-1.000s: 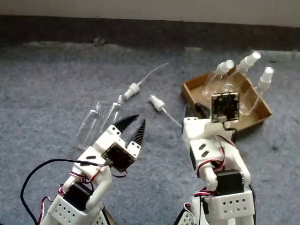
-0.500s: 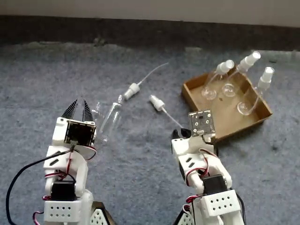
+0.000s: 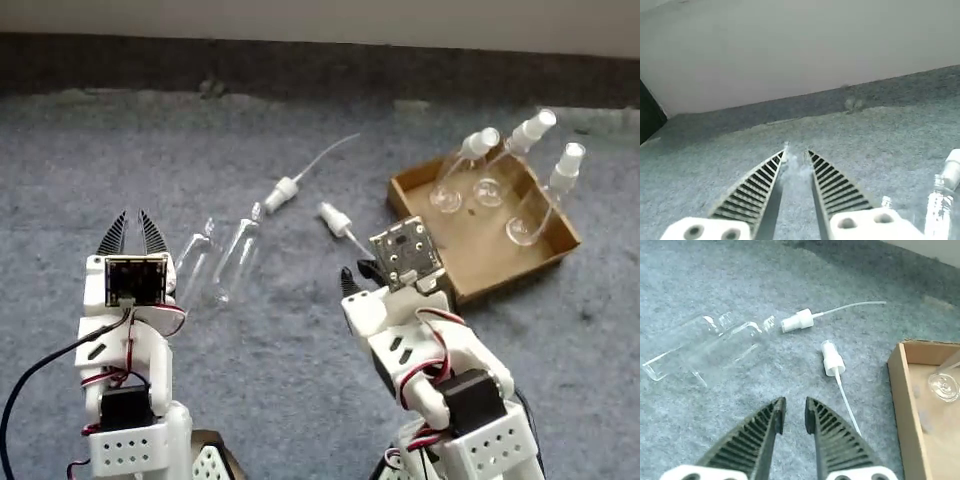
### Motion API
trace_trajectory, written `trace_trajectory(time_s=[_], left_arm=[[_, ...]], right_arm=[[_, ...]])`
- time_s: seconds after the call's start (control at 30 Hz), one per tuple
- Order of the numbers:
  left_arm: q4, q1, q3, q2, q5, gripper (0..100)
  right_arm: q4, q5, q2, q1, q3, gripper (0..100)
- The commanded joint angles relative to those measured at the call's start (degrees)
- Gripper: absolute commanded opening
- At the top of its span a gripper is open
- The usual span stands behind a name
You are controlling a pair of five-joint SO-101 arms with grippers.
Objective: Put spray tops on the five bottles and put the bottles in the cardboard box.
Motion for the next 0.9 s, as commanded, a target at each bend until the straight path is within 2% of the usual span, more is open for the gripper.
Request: trace_trajectory(time_s=[0.0,0.13,0.3,0.47,0.57,0.77,0.87], left_arm=[[-0.3,-0.9,1.1,-0.4,1.7,0],[9.0,-2.9,1.1,-0.6,2.0,0],[10.1,-3.5,1.1,-0.6,1.7,0],[10.2,-9.5,1.1,-0.3,1.7,0],[10.2,-10.3,1.1,-0.2,1.7,0],[10.3,-9.8,1.1,-0.2,1.7,0],[11.5,-8.4,1.2,-0.2,1.7,0]], right_arm=[[0.5,0.7,13.1,-0.9,-10.7,4.9],[0.5,0.7,27.7,-1.6,-20.1,4.9],[1.0,0.0,43.7,-3.7,-32.0,4.9],[5.1,-10.8,58.9,-5.8,-45.5,5.0],[7.5,-13.2,68.3,-7.0,-55.4,6.0],[16.3,-20.0,87.0,-10.2,-78.5,24.6],[21.2,-26.4,95.6,-12.5,-90.3,29.1]])
